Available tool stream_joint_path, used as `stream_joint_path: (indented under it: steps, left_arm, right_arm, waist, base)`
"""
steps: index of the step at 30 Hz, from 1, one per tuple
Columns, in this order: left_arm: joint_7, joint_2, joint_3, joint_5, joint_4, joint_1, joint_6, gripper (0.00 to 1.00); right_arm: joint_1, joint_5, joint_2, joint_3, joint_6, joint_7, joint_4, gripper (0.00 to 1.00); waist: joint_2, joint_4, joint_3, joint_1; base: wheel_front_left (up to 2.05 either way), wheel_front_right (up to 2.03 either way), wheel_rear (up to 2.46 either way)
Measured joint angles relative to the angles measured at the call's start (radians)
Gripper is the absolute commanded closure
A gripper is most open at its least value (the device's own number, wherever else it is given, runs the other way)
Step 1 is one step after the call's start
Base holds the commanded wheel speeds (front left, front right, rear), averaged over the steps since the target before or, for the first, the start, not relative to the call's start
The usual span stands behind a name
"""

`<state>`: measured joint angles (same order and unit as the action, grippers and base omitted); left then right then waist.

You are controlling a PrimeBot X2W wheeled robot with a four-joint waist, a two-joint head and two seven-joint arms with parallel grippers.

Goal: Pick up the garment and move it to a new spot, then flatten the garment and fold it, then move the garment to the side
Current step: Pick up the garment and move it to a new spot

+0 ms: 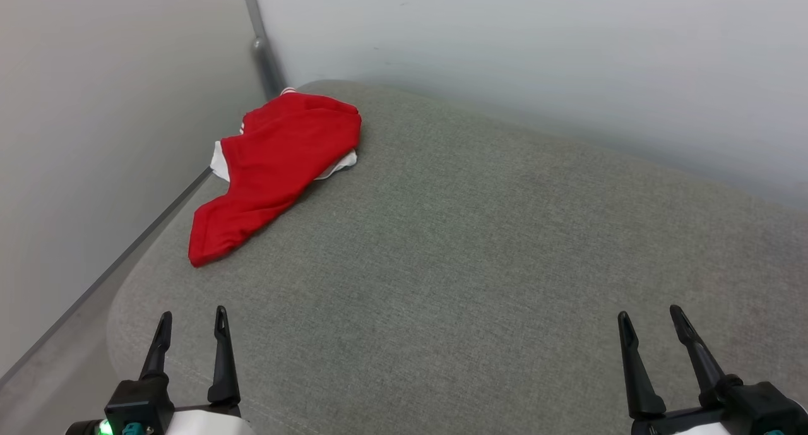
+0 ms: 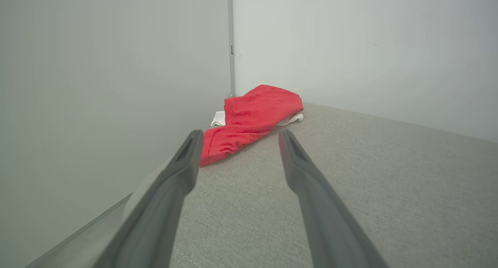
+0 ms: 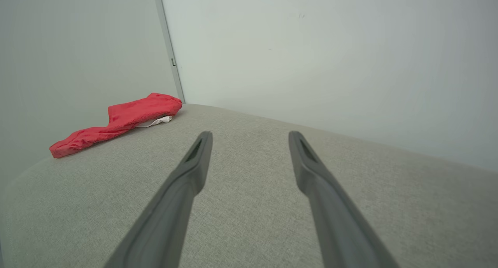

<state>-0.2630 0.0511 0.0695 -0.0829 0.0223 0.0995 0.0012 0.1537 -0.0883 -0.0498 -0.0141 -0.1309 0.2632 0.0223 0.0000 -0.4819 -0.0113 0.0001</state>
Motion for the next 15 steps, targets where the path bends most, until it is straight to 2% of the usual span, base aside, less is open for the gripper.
stream_joint_path:
  steps: [9,15]
  left_arm:
    - [0.0,0.0,0.029,-0.01,0.016,-0.013,-0.002,0.0]
    - [0.0,0.014,0.087,-0.011,0.035,-0.157,-0.045,0.0]
  right_arm:
    - [-0.004,0.01,0.0,-0.011,0.0,0.0,0.0,0.0]
    - [-0.03,0.049,0.0,-0.008,0.0,0.0,0.012,0.0]
  waist:
    - [0.0,-0.003,-0.016,-0.0001]
    - [0.0,0.019,-0.058,0.0]
  base:
    - [0.0,0.0,0.0]
    - [0.0,0.0,0.0]
